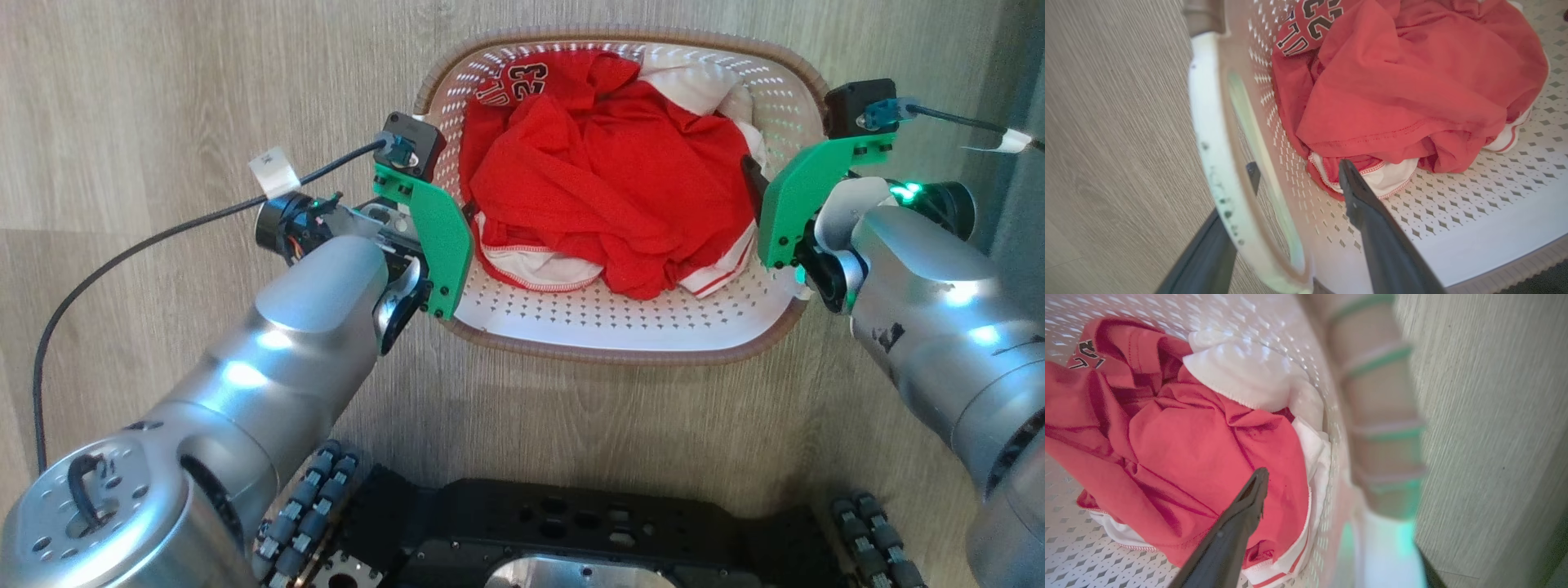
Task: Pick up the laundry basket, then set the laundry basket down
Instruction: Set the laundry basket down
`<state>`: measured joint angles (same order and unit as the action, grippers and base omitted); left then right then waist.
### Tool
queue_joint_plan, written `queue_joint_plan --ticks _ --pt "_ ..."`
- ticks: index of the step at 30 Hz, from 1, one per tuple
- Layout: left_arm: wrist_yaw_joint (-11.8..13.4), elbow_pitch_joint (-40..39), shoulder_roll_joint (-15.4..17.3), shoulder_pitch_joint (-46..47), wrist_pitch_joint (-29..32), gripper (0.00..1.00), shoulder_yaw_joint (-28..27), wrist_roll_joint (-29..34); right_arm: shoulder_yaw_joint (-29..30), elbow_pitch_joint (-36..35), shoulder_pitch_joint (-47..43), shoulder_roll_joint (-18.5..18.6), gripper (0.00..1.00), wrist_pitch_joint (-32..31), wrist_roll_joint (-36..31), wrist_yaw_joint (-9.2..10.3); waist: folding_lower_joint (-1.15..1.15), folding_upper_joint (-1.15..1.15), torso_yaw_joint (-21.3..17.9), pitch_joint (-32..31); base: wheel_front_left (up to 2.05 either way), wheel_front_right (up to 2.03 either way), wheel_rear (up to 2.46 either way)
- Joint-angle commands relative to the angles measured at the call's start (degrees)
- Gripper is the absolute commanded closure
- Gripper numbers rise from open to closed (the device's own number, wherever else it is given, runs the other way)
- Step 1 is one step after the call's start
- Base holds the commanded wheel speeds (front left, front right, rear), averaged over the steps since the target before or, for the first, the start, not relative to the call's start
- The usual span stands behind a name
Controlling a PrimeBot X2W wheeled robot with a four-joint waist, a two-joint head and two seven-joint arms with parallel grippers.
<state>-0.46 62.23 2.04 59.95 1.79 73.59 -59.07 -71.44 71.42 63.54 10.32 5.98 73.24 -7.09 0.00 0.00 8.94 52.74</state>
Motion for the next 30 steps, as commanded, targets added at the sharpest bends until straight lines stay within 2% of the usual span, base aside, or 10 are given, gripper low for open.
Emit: queue_joint_plan --ticks 1,8,14,18,23,25,30 --pt "0.44 0.13 0.84 -0.43 0.03 0.0 -0.25 0.27 -0.44 0.08 -2.59 -0.95 0.0 0.48 0.01 -0.4 0.0 0.0 -0.01 -0.33 0.0 0.0 0.0" --pt "1.33 1.05 0.84 -1.88 1.19 0.0 -0.25 1.03 -0.53 1.13 -3.94 -1.61 0.0 -0.74 0.23 -0.4 0.0 0.0 -0.16 -3.46 0.0 0.0 0.0" --pt "2.2 2.38 0.84 -3.73 1.33 0.0 -0.24 0.69 -0.55 1.95 -6.17 -2.47 0.0 -2.1 0.36 -0.4 0.0 0.0 -0.71 -8.58 0.0 0.0 0.0" --pt "0.66 4.01 0.84 -5.64 1.42 0.0 -0.24 1.44 -0.09 2.17 -8.66 -3.03 0.0 -2.26 1.03 -0.4 0.0 0.0 -1.39 -13.64 0.0 0.0 0.0" --pt "-1.17 5.85 0.84 -9.28 -1.38 0.0 -0.66 1.08 3.34 1.12 -13.49 -4.01 0.0 -1.42 5.34 -0.4 0.0 0.0 -1.96 -21.94 0.0 0.0 0.0" --pt "-1.63 7.01 0.84 -11.59 -2.75 0.0 -0.59 1.4 3.0 -0.11 -16.31 -3.65 0.0 0.29 5.27 -0.4 0.0 0.0 -2.23 -27.25 0.0 0.0 0.0" --pt "-2.34 7.68 0.84 -14.57 -6.17 0.0 -0.57 1.65 4.05 -2.73 -20.05 -2.6 0.0 4.33 6.6 -0.4 0.0 0.0 -1.66 -34.62 0.0 0.0 0.0"
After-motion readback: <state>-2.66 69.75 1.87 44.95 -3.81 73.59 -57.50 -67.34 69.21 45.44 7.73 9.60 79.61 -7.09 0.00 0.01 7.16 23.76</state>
